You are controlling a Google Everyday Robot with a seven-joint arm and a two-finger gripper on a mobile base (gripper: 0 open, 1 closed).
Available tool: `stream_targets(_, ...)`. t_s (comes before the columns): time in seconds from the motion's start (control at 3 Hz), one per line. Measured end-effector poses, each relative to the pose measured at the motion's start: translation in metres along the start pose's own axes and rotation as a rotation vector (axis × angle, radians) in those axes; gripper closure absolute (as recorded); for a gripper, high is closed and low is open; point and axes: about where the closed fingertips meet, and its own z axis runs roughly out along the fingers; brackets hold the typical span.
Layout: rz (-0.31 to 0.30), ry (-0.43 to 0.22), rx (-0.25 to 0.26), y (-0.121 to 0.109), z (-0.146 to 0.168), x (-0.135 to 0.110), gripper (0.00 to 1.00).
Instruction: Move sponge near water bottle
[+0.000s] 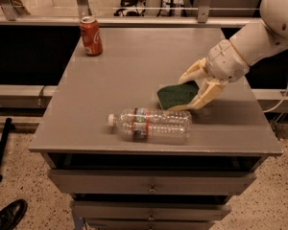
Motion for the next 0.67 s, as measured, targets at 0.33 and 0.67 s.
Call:
stream_targets(0.33, -0.011, 0.016, -0.014, -0.0033, 0.0011, 0.0054, 0.89)
stream_targets(0.67, -0.021, 0.041, -0.018, -0.0099, -0.002, 0.0128, 0.65)
